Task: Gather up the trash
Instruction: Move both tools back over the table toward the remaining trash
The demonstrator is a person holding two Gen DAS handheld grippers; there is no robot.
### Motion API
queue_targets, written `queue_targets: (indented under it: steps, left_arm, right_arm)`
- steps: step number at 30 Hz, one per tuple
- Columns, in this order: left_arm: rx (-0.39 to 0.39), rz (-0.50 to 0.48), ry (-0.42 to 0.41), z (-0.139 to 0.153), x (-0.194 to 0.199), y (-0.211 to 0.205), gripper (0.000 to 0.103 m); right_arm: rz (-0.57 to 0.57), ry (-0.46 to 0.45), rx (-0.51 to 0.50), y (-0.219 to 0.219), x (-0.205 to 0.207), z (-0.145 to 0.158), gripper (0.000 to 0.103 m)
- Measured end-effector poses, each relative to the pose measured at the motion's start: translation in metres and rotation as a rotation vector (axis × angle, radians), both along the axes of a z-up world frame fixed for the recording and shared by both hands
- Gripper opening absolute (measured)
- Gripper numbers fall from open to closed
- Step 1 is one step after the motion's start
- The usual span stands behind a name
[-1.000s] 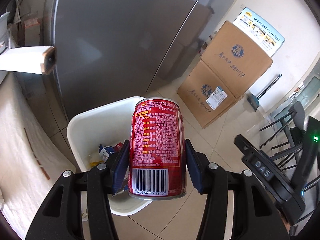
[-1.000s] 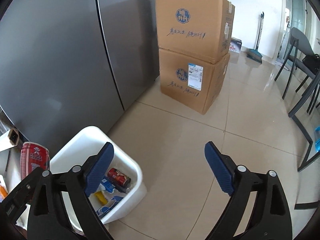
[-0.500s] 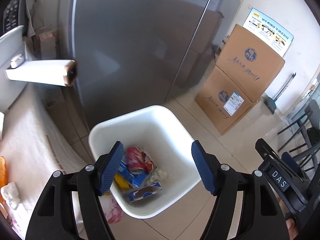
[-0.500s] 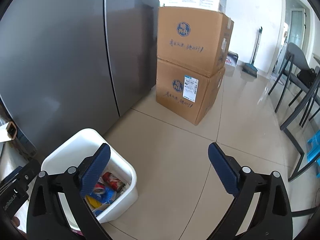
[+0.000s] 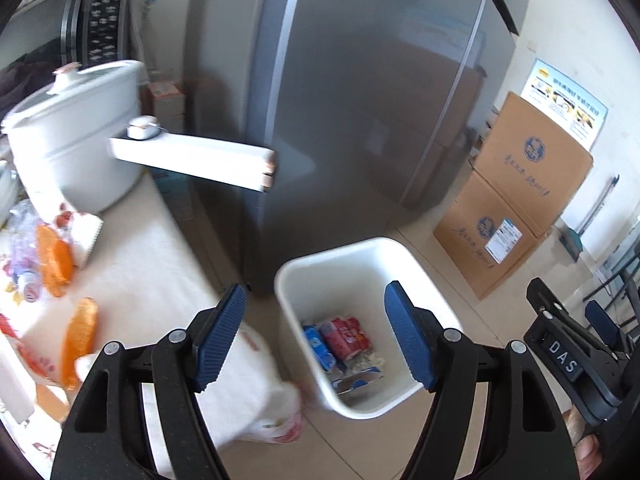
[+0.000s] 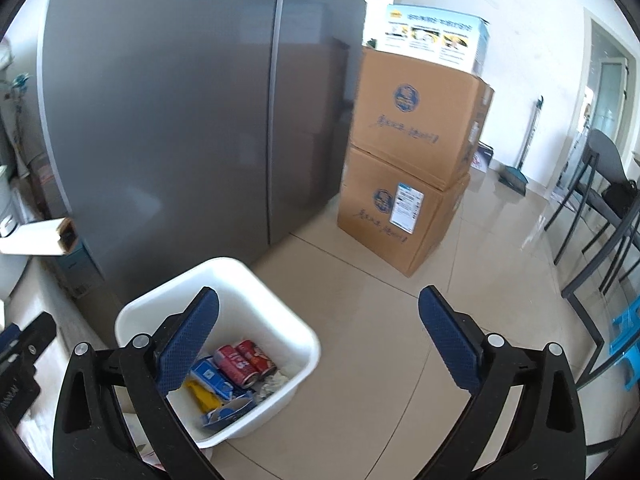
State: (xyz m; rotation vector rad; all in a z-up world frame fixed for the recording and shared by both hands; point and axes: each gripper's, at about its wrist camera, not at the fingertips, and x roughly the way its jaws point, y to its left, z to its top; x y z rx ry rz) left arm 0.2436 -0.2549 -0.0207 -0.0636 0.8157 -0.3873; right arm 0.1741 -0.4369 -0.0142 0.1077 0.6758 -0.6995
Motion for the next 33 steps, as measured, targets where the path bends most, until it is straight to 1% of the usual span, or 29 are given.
queue_targets:
  steps: [4,5,6,15,21,26,33]
  left_arm:
    - [0.016,0.045,-0.017,0.007,0.000,0.029,0.072]
    - [0.018,0.063,-0.019,0.008,0.000,0.039,0.075]
    - [0.017,0.082,-0.022,0.010,0.001,0.049,0.076]
    - [0.034,0.192,-0.031,0.015,-0.002,0.127,0.076]
    - [0.042,0.269,-0.035,0.019,-0.006,0.179,0.076]
    - [0.058,0.336,-0.045,0.022,-0.010,0.221,0.076]
    - [0.075,0.442,-0.032,0.022,-0.020,0.291,0.076]
  right_arm:
    - [0.055,0.004,-0.028,0.028,0.009,0.004,0.096]
    - [0.065,0.003,-0.033,0.032,0.011,0.005,0.096]
    - [0.085,0.001,-0.043,0.042,0.014,0.007,0.096]
    - [0.227,-0.013,-0.084,0.119,0.030,0.017,0.096]
    - [0.316,-0.016,-0.075,0.165,0.043,0.020,0.096]
    - [0.404,-0.035,-0.057,0.212,0.051,0.026,0.096]
    - [0.518,-0.037,-0.068,0.277,0.059,0.026,0.096]
